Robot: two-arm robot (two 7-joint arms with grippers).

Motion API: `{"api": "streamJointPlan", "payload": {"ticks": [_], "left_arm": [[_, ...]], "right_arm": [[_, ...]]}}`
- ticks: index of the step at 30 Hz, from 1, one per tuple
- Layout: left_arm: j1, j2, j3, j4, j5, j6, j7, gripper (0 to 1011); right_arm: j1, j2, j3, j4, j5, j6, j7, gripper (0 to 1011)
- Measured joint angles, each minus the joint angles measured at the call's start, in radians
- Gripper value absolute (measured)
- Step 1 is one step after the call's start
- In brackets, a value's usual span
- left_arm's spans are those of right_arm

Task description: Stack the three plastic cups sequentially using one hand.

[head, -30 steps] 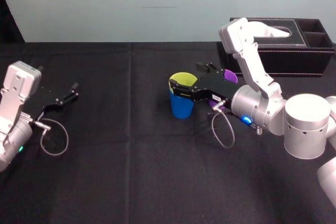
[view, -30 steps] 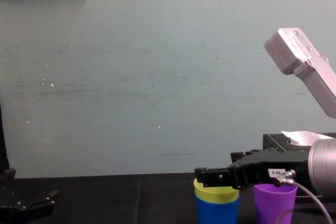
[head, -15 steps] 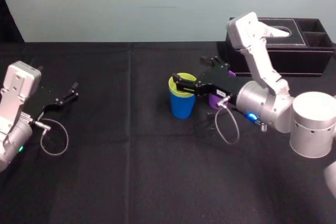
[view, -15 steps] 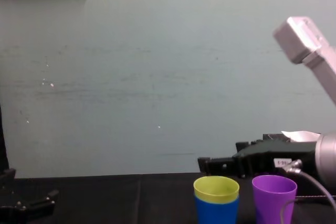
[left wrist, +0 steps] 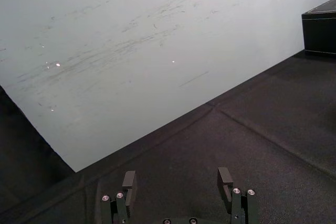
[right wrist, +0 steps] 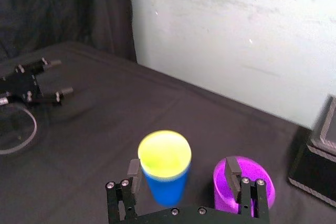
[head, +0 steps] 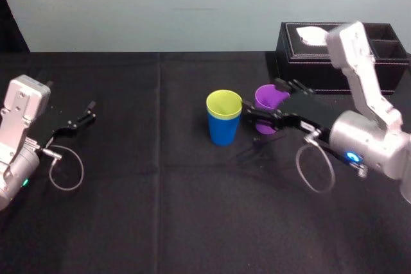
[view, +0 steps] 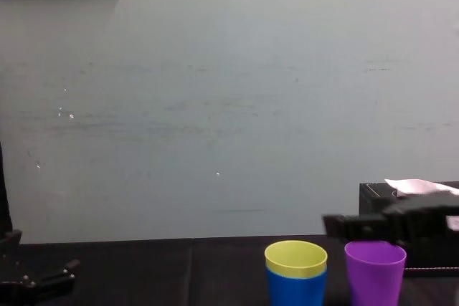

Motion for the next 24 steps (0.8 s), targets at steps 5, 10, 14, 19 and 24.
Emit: {"api": "streamJointPlan", "payload": {"ticks": [5,10,14,19,24], "left_arm": [[0.000,0.000,0.000,0.000,0.000,0.000,0.000,1011],[0.000,0.000,0.000,0.000,0.000,0.000,0.000,1011],[0.000,0.000,0.000,0.000,0.000,0.000,0.000,1011],[0.000,0.000,0.000,0.000,0.000,0.000,0.000,1012],[0.000,0.000,0.000,0.000,0.000,0.000,0.000,1011]], "right_arm": [[-0.075,0.052,0.028,-0.017,0.023,-0.042,0.008,1003],[-0.124,0.071,0.040,0.014,0.025,-0.123,0.001,1002],[-0.144,0.064,0.044,0.042,0.013,-0.180,-0.020,1003],[-0.162,0.043,0.048,0.073,-0.012,-0.250,-0.046,1003],[-0.168,0.014,0.049,0.109,-0.048,-0.294,-0.070,1003]]}}
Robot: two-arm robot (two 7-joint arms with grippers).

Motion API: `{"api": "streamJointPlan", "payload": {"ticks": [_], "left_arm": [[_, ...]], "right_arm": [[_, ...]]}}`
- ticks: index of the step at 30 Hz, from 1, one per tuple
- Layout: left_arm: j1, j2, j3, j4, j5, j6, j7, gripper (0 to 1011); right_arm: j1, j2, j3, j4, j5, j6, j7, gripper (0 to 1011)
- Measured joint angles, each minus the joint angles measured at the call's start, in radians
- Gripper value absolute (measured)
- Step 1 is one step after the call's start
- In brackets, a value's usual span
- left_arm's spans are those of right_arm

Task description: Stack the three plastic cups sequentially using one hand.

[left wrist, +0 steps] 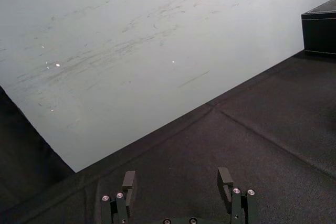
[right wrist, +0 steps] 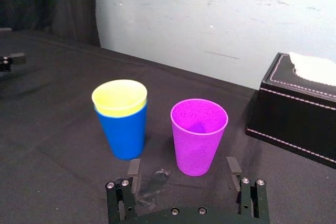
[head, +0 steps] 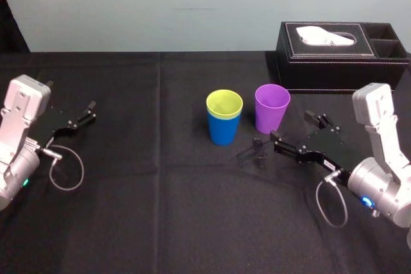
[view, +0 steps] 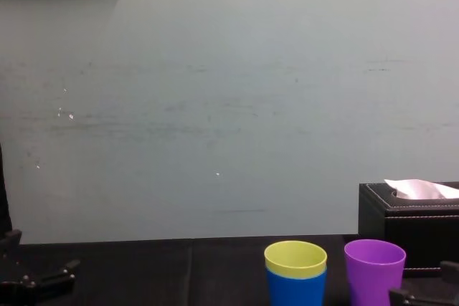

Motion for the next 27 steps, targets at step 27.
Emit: {"api": "streamJointPlan", "payload": {"ticks": [27], "left_arm": [[0.000,0.000,0.000,0.000,0.000,0.000,0.000,1011]], "right_arm": [[0.132,-0.142,-0.013,0.231,-0.059,-0.034,-0.004,1003]]}}
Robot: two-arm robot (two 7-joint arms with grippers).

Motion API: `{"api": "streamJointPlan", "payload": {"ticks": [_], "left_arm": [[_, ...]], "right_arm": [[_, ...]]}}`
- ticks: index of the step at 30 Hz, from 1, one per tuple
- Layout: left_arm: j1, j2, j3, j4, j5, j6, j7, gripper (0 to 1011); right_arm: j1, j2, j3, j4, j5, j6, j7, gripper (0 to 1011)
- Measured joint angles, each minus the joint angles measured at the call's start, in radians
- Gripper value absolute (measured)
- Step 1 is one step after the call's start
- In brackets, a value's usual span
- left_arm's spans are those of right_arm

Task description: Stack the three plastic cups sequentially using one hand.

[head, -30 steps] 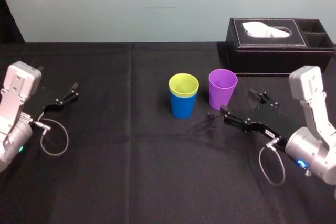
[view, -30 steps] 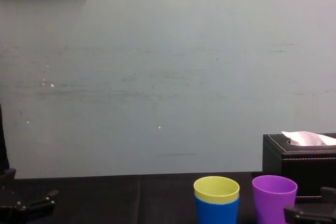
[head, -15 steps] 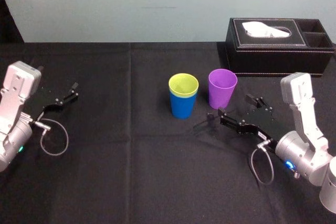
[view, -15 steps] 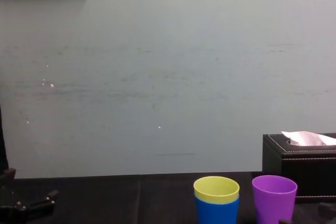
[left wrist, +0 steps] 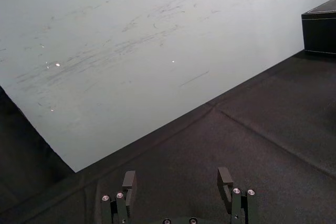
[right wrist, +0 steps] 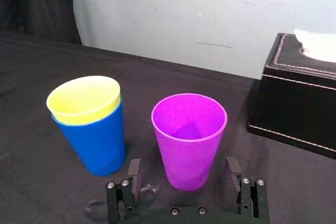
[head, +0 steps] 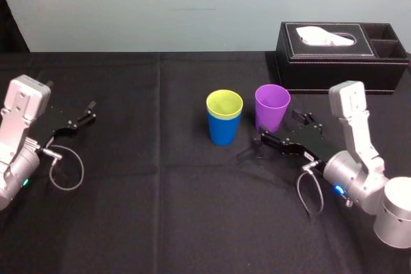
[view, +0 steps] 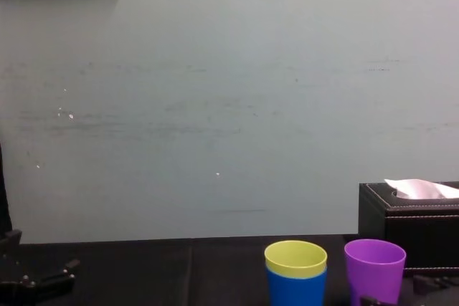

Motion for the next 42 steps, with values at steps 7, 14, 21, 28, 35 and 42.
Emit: {"api": "streamJointPlan", "payload": {"ticks": [7,14,21,28,35,42], "left_arm": [[0.000,0.000,0.000,0.000,0.000,0.000,0.000,1011],[0.000,0.000,0.000,0.000,0.000,0.000,0.000,1011],[0.000,0.000,0.000,0.000,0.000,0.000,0.000,1011],[0.000,0.000,0.000,0.000,0.000,0.000,0.000,1011],[0.000,0.000,0.000,0.000,0.000,0.000,0.000,1011],[0.000,0.000,0.000,0.000,0.000,0.000,0.000,1012]], "right_arm": [[0.051,-0.029,-0.011,0.058,-0.018,-0.012,0.003,1003],[0.085,-0.053,-0.011,0.091,-0.020,-0.013,0.003,1003],[0.109,-0.075,-0.012,0.120,-0.030,-0.012,-0.007,1003],[0.125,-0.093,-0.009,0.139,-0.040,-0.004,-0.024,1003],[0.123,-0.091,-0.009,0.138,-0.040,-0.003,-0.025,1003],[0.121,-0.090,-0.010,0.136,-0.040,-0.004,-0.024,890]]}}
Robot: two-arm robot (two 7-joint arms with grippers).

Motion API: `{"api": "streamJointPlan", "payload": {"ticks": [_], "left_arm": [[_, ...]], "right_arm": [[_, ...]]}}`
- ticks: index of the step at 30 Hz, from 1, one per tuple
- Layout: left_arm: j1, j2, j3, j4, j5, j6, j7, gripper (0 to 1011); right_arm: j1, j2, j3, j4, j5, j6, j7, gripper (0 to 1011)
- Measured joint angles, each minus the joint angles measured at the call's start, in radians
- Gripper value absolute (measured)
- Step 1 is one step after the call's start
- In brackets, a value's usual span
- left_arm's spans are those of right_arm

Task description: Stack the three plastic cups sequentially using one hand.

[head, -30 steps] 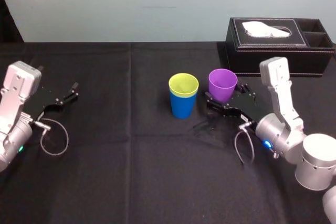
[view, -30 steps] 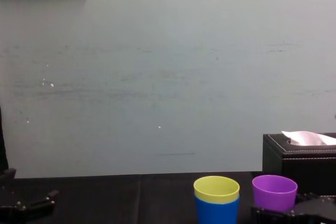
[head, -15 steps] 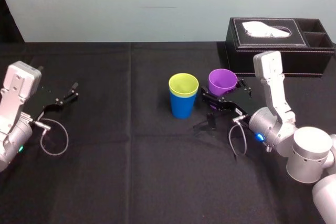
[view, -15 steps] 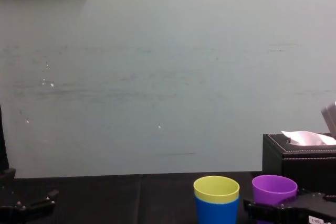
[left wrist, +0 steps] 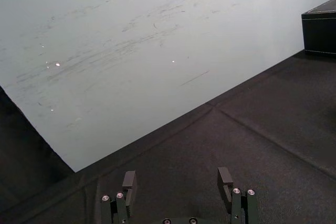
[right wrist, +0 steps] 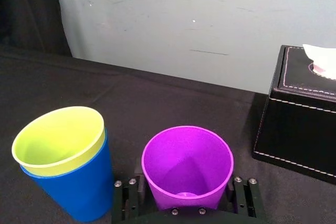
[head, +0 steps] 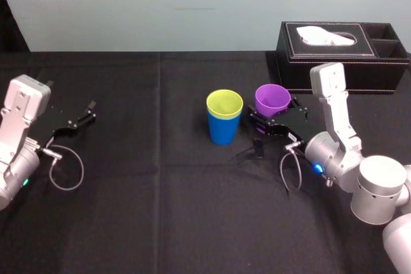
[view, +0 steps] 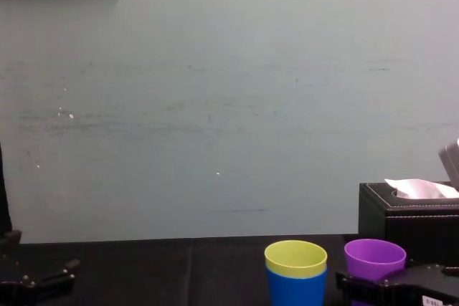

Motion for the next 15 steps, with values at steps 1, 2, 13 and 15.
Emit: {"api": "streamJointPlan", "payload": {"ticks": [1,2,13,15], "left_arm": [[0.000,0.000,0.000,0.000,0.000,0.000,0.000,1011],[0.000,0.000,0.000,0.000,0.000,0.000,0.000,1011],[0.000,0.000,0.000,0.000,0.000,0.000,0.000,1011],[0.000,0.000,0.000,0.000,0.000,0.000,0.000,1011]], "right_arm": [[0.000,0.000,0.000,0.000,0.000,0.000,0.000,874],[0.000,0.001,0.000,-0.001,0.000,0.000,0.000,821],[-0.002,0.001,0.000,-0.002,0.001,-0.001,0.001,726],[-0.002,0.001,0.000,-0.002,0.001,-0.001,0.002,726]]}}
